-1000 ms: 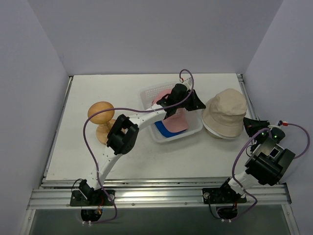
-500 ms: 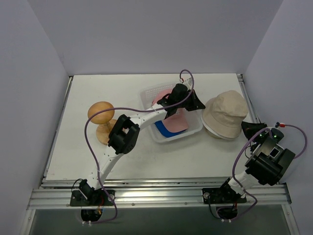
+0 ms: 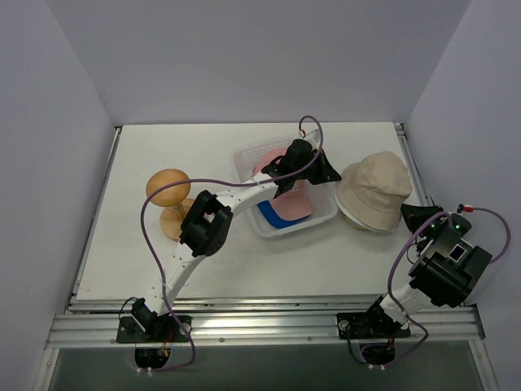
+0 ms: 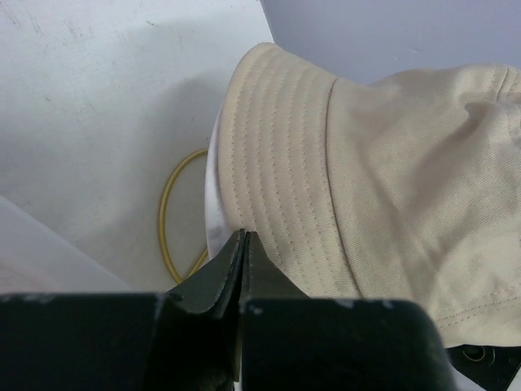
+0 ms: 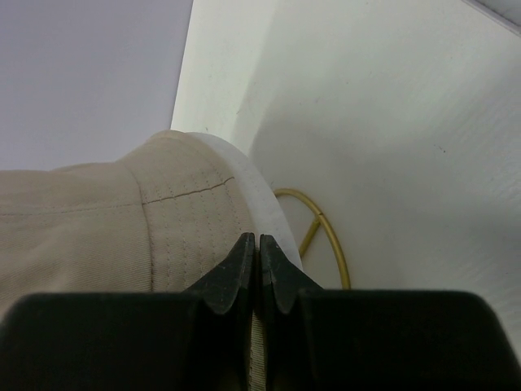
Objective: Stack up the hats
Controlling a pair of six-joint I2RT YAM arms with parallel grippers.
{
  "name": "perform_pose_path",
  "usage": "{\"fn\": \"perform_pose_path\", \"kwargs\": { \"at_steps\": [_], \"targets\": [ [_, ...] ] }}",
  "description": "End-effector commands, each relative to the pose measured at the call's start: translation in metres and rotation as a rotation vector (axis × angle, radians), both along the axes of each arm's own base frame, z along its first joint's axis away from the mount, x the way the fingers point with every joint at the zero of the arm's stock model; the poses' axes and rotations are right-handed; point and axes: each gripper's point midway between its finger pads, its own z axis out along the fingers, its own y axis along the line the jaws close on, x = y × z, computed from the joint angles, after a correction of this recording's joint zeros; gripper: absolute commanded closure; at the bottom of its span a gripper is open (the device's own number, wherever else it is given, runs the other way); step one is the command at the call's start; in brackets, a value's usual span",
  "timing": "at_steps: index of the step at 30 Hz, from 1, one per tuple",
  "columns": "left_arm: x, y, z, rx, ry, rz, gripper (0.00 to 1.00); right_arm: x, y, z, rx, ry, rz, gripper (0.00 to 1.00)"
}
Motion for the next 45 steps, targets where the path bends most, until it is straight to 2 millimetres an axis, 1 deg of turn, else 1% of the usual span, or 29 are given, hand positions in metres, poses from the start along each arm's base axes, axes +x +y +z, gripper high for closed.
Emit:
{"fn": "perform_pose_path", "kwargs": {
  "at_steps": [1,2,4,5,6,7,8,9,10,11,14,16,18,21,23,24,25,27,29,31,32,35,38,45],
  "targets": [
    [0.006,-0.001,0.021,-0.015,-0.050,0.005,0.98,-0.006,-0.005,-0.019,-0.015,0.083,-0.030,1.00],
    [0.005,-0.001,0.020,-0.015,-0.048,0.002,0.98,-0.005,-0.005,-0.018,-0.018,0.082,-0.029,1.00],
    [0.004,-0.001,0.031,-0.037,-0.064,-0.003,0.98,-0.005,-0.005,-0.016,-0.020,0.077,-0.025,1.00],
    [0.002,0.000,0.030,-0.037,-0.059,-0.005,0.98,-0.005,-0.005,-0.016,-0.020,0.075,-0.024,1.00],
    [0.001,0.001,0.040,-0.052,-0.067,-0.004,0.95,-0.005,-0.005,-0.015,-0.021,0.074,-0.024,1.00],
    [0.001,0.003,0.043,-0.055,-0.070,0.001,0.80,-0.005,-0.005,-0.015,-0.022,0.076,-0.025,1.00],
    [0.001,0.005,0.042,-0.051,-0.068,0.005,0.70,-0.005,-0.005,-0.015,-0.023,0.077,-0.026,1.00],
    [0.000,0.007,0.050,-0.059,-0.076,0.012,0.65,-0.005,-0.005,-0.015,-0.023,0.078,-0.025,1.00],
    [0.000,0.008,0.053,-0.061,-0.078,0.013,0.62,-0.005,-0.005,-0.016,-0.022,0.079,-0.027,1.00],
    [-0.001,0.008,0.055,-0.062,-0.079,0.013,0.56,-0.006,-0.005,-0.017,-0.023,0.081,-0.028,1.00],
    [-0.005,0.011,0.057,-0.065,-0.068,0.008,0.47,-0.005,-0.004,-0.017,-0.019,0.080,-0.023,1.00],
    [-0.007,0.014,0.056,-0.069,-0.052,0.010,0.44,-0.005,-0.005,-0.017,-0.019,0.078,-0.021,1.00],
    [-0.009,0.017,0.060,-0.083,-0.052,0.015,0.41,-0.005,-0.005,-0.016,-0.021,0.077,-0.023,1.00],
    [-0.009,0.022,0.070,-0.105,-0.066,0.023,0.40,-0.006,-0.004,-0.015,-0.023,0.076,-0.022,1.00],
    [-0.010,0.023,0.072,-0.106,-0.068,0.025,0.40,-0.006,-0.004,-0.015,-0.025,0.077,-0.023,1.00],
    [-0.011,0.024,0.077,-0.112,-0.073,0.023,0.40,-0.006,-0.005,-0.015,-0.027,0.076,-0.023,1.00],
    [-0.013,0.024,0.075,-0.110,-0.069,0.022,0.40,-0.006,-0.004,-0.015,-0.026,0.076,-0.023,1.00],
    [-0.016,0.024,0.081,-0.126,-0.071,0.017,0.40,-0.006,-0.005,-0.015,-0.025,0.075,-0.023,1.00],
    [-0.019,0.025,0.080,-0.139,-0.063,0.014,0.39,-0.006,-0.005,-0.014,-0.028,0.075,-0.024,1.00],
    [-0.021,0.025,0.085,-0.158,-0.063,0.010,0.40,-0.006,-0.004,-0.014,-0.029,0.074,-0.021,1.00],
    [-0.022,0.026,0.083,-0.162,-0.062,0.009,0.40,-0.006,-0.004,-0.013,-0.029,0.073,-0.021,1.00],
    [-0.027,0.023,0.087,-0.163,-0.064,-0.001,0.40,-0.005,-0.005,-0.012,-0.032,0.071,-0.023,1.00],
    [-0.030,0.020,0.081,-0.149,-0.057,0.001,0.40,-0.006,-0.005,-0.012,-0.031,0.070,-0.022,1.00],
    [-0.039,0.010,0.075,-0.156,-0.042,-0.017,0.40,-0.006,-0.004,-0.012,-0.031,0.071,-0.018,1.00]
  ]
}}
